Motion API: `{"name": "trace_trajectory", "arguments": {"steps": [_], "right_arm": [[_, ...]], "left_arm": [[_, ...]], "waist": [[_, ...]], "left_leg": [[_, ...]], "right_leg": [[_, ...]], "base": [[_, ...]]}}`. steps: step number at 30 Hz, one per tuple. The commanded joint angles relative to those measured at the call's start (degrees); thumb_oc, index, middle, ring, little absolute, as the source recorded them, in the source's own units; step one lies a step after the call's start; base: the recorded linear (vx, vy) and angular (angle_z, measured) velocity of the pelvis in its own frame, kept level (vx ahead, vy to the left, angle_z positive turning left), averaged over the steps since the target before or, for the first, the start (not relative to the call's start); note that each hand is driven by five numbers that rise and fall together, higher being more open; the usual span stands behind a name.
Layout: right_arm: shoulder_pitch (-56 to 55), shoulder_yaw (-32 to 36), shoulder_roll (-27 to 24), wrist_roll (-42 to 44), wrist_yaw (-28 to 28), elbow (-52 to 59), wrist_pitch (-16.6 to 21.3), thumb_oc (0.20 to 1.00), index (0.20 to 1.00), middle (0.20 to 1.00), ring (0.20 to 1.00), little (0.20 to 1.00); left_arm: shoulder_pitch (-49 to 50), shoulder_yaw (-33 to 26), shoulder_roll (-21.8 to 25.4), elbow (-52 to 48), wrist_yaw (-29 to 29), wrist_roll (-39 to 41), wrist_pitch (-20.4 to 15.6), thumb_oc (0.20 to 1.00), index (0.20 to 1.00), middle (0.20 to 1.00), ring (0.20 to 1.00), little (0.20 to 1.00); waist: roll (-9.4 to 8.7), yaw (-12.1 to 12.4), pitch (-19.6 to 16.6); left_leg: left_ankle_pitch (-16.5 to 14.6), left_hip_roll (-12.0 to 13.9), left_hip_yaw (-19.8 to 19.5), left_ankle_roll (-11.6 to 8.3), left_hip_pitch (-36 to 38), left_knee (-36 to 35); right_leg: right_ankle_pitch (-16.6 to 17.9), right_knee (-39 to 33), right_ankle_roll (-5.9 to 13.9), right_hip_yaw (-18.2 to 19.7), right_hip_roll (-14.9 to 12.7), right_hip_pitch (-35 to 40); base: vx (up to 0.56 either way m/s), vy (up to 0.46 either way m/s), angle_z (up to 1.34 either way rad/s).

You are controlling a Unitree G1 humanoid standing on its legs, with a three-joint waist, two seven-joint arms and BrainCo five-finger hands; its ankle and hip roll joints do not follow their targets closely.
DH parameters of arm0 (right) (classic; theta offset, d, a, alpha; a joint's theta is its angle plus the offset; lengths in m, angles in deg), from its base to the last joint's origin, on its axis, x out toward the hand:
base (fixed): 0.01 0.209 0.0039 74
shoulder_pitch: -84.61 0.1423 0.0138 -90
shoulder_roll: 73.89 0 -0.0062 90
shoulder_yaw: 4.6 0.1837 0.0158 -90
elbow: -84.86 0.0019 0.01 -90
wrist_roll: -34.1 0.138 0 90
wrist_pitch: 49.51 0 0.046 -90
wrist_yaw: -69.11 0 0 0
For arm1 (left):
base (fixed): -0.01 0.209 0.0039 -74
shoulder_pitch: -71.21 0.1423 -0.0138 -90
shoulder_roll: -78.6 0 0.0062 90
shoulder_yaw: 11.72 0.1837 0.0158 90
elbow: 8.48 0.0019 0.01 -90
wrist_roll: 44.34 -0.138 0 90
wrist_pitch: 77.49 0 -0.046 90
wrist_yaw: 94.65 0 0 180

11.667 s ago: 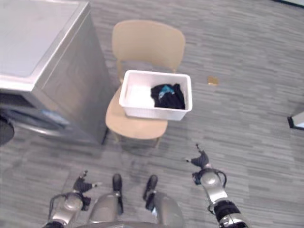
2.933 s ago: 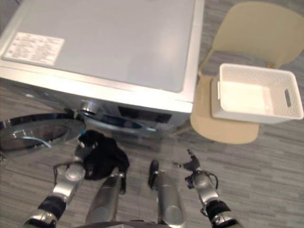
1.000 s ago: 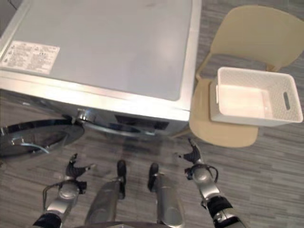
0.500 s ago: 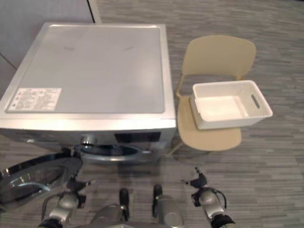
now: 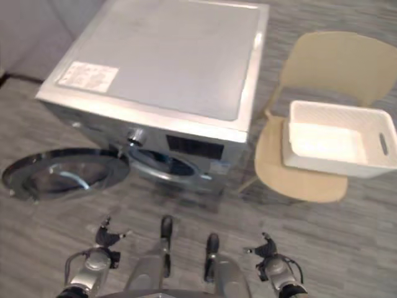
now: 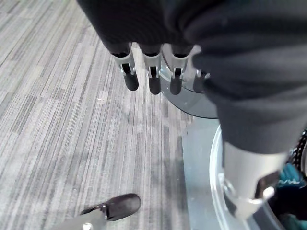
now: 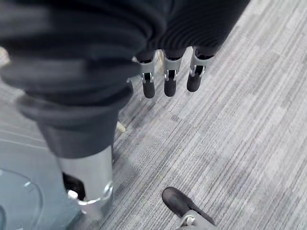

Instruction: Grab the laundry basket,head to the washer,open it,put in the laundry and shut it.

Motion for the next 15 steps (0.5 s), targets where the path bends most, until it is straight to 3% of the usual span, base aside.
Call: {"name": "trace_trajectory", "arguments": {"steps": [1,10,14,15], "right_arm": [[1.3,1.0,-0.6,-0.3,-2.0,1.4,0.7,1.000,1.000,1.000,1.000,1.000],[0.0,2.4,0.4,-0.6,-1.9,0.7,0.6,1.000,1.000,1.000,1.000,1.000],[-0.5,2.5,0.2,-0.8,-0.9,0.6,0.4,1.000,1.000,1.000,1.000,1.000],[-0.5,2.0,-0.5,-1.1,0.1,1.2,0.1,1.000,1.000,1.000,1.000,1.000]], "left_arm": [[-1.5,-1.4,1.6,-2.6,-2.6,-1.7,-1.2,1.000,1.000,1.000,1.000,1.000],[-0.6,-2.1,5.6,-10.2,-4.0,-7.7,0.2,1.000,1.000,1.000,1.000,1.000],[-4.4,-3.2,10.6,-12.0,-4.5,-13.2,1.5,1.000,1.000,1.000,1.000,1.000],[-9.5,-3.6,15.6,-11.0,-4.7,-16.6,3.0,1.000,1.000,1.000,1.000,1.000]], "waist": [[-3.84,-1.1,-1.3],[-4.58,-1.9,-5.7],[-4.69,-2.5,-6.7],[-4.55,-3.0,-7.0]], "left_leg": [[4.1,-5.2,0.8,2.96,0.9,1.7],[2.3,-5.5,-0.1,4.05,7.3,-1.7],[1.7,-5.6,0.6,4.23,9.0,-3.0],[1.5,-5.8,1.0,4.31,9.4,-3.5]], "right_leg": [[0.3,-11.8,8.16,2.7,-1.6,7.4],[-0.7,-12.0,8.67,2.3,-2.0,11.3],[-0.5,-12.3,9.18,2.7,-2.4,12.2],[-0.2,-12.2,9.63,3.4,-2.6,12.1]], "base": [[0.00,-0.010,0.32],[0.10,0.060,0.17],[0.11,0.076,0.01],[0.09,0.064,-0.02]]}}
